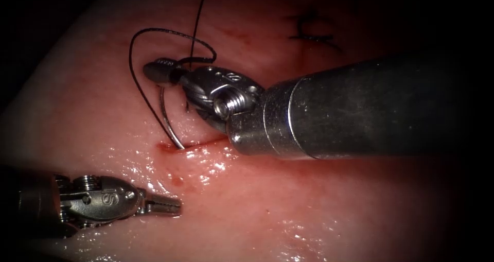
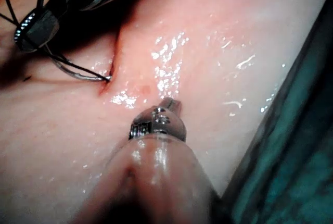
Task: Wound Closure
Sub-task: Insert needle into flesh beneath wound
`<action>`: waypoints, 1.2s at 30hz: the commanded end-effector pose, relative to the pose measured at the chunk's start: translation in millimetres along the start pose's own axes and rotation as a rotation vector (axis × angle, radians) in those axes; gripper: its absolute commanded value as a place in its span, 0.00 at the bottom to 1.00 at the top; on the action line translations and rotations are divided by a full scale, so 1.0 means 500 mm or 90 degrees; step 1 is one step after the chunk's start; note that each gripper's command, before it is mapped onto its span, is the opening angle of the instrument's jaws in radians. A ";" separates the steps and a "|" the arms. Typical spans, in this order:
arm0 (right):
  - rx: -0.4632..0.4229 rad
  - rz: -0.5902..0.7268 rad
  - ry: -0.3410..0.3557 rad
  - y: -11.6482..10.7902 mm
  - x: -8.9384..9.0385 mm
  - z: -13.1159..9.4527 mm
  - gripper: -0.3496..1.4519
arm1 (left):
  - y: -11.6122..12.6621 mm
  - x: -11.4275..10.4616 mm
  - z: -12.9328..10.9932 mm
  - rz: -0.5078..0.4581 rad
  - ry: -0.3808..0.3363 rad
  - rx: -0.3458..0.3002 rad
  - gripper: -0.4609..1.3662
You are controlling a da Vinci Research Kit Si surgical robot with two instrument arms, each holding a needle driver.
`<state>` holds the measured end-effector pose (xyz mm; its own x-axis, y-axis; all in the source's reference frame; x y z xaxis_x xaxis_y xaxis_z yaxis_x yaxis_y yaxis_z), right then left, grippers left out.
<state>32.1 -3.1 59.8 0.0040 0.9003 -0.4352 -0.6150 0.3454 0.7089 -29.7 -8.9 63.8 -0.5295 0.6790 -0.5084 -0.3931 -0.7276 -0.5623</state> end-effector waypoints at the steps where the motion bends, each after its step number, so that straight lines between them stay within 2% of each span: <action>1: 0.006 -0.043 0.011 0.0009 -0.0004 0.0001 0.09 | 0.0000 -0.0001 -0.0002 0.001 0.000 -0.003 0.06; 3: 0.010 -0.098 0.021 0.0015 -0.0008 0.0004 0.42 | 0.0000 -0.0002 -0.0004 0.001 -0.002 -0.004 0.06; 5: 0.012 -0.130 0.023 0.0021 -0.0011 0.0008 0.68 | 0.0000 -0.0003 -0.0006 0.001 -0.002 -0.005 0.06; 6: 0.015 -0.139 0.022 0.0024 -0.0014 0.0010 0.75 | 0.0000 -0.0004 -0.0006 0.001 -0.002 -0.005 0.06; 9: 0.045 -0.177 0.028 0.0036 -0.0020 0.0015 0.86 | 0.0001 -0.0004 -0.0008 0.001 -0.002 -0.005 0.06; 10: 0.052 -0.191 0.033 0.0040 -0.0021 0.0015 0.87 | 0.0001 -0.0003 -0.0009 0.001 -0.002 -0.005 0.06; 12: 0.096 -0.286 0.057 0.0058 -0.0020 0.0012 0.88 | 0.0003 -0.0002 -0.0011 0.001 -0.002 -0.005 0.06; 15: 0.136 -0.334 0.053 0.0083 -0.0010 0.0004 0.85 | 0.0004 -0.0003 -0.0012 0.001 -0.004 -0.005 0.06; 19: 0.269 -0.360 0.047 0.0136 0.0013 -0.0011 0.83 | 0.0006 -0.0004 -0.0016 0.002 -0.004 -0.005 0.06; 23: 0.378 -0.375 0.079 0.0174 0.0027 -0.0020 0.81 | 0.0006 -0.0006 -0.0018 0.002 -0.005 -0.006 0.06; 24: 0.423 -0.378 0.095 0.0181 0.0030 -0.0021 0.81 | 0.0006 -0.0006 -0.0018 0.002 -0.005 -0.006 0.06; 25: 0.432 -0.378 0.099 0.0182 0.0030 -0.0020 0.81 | 0.0006 -0.0006 -0.0018 0.002 -0.005 -0.006 0.06; 26: 0.483 -0.379 0.122 0.0184 0.0031 -0.0019 0.81 | 0.0006 -0.0006 -0.0018 0.002 -0.005 -0.006 0.06; 28: 0.541 -0.379 0.147 0.0181 0.0026 -0.0015 0.81 | 0.0006 -0.0006 -0.0018 0.002 -0.005 -0.006 0.06; 32: 0.623 -0.394 0.181 0.0165 0.0017 -0.0002 0.81 | 0.0006 -0.0005 -0.0017 0.002 -0.005 -0.006 0.06; 36: 0.664 -0.397 0.212 0.0161 0.0013 0.0021 0.80 | 0.0006 -0.0006 -0.0018 0.002 -0.005 -0.006 0.06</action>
<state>28.0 0.8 65.8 -0.2215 0.4489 -0.8657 0.3294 0.8700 0.3669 -29.0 -9.3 63.2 -0.5364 0.6759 -0.5055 -0.3889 -0.7294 -0.5628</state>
